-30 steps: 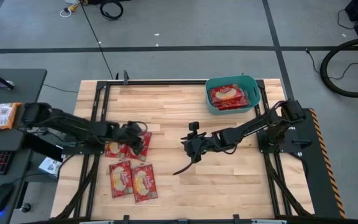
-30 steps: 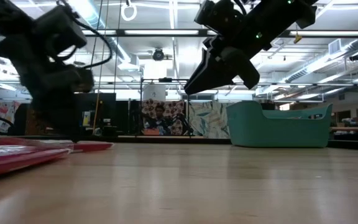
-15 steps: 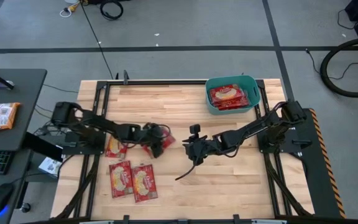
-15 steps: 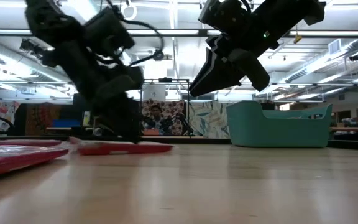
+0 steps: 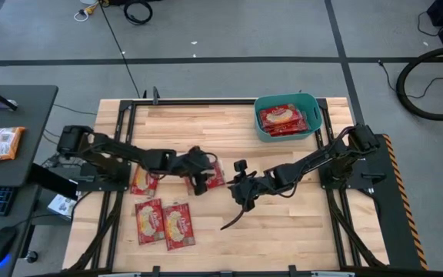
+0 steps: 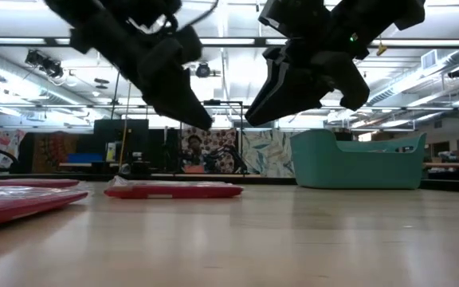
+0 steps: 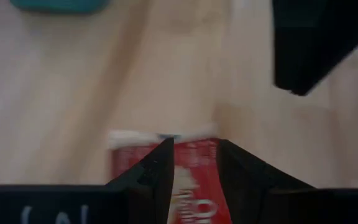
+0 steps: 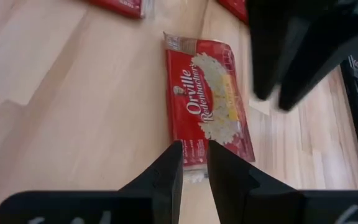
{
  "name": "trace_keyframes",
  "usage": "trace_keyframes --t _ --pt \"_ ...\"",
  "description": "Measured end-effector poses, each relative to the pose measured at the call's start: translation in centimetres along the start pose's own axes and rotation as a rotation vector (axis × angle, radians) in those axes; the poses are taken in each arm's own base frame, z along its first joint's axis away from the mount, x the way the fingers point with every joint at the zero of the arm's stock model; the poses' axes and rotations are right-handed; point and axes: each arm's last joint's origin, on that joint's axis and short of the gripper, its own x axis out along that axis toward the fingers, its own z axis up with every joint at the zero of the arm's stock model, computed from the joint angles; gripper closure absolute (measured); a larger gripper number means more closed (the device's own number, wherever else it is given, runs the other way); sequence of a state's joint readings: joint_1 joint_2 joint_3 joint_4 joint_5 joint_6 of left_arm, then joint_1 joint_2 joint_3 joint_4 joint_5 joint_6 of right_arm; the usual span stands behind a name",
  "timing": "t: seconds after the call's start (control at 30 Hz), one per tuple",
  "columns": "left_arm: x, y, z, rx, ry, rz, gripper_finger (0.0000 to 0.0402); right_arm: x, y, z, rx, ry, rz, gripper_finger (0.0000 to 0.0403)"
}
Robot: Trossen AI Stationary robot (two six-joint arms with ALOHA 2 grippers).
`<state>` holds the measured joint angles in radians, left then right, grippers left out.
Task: Sort popcorn bags into baskets
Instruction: Put the red popcorn bag into the green bin
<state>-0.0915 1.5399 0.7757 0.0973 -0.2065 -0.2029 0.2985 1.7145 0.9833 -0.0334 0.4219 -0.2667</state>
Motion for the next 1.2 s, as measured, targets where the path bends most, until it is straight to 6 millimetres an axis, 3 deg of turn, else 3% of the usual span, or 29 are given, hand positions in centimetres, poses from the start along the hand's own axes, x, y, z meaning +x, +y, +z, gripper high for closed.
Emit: trace_keyframes --t 0.13,0.3,0.63,0.77,0.93,1.03,1.2 --pt "-1.7 0.4 -0.8 0.027 -0.073 0.090 0.0276 0.0 0.0 0.0 0.031 -0.001 0.002 0.0325" --pt "-4.2 1.0 -1.3 0.018 -0.198 0.077 0.0276 0.0 -0.1 0.3 0.077 -0.035 0.006 0.0325" --pt "-9.1 1.6 1.3 0.103 -0.451 0.072 0.0276 0.2 -0.6 0.8 0.146 -0.100 0.021 0.0325" --pt "-9.7 1.7 1.2 0.132 -0.509 0.078 0.0276 0.1 -0.5 1.1 0.172 -0.093 0.024 0.0325" --pt "-9.2 2.2 -1.3 0.099 -0.605 0.069 0.0276 0.4 -0.5 2.0 0.158 -0.061 -0.010 0.0325" --pt "-9.5 2.5 -2.1 0.084 -0.633 0.068 0.0276 1.2 -0.4 2.5 0.142 -0.053 -0.012 0.0325" --pt "-11.0 2.7 -1.9 0.076 -0.679 0.060 0.0276 4.0 -0.3 2.8 0.118 -0.021 0.022 0.0325"
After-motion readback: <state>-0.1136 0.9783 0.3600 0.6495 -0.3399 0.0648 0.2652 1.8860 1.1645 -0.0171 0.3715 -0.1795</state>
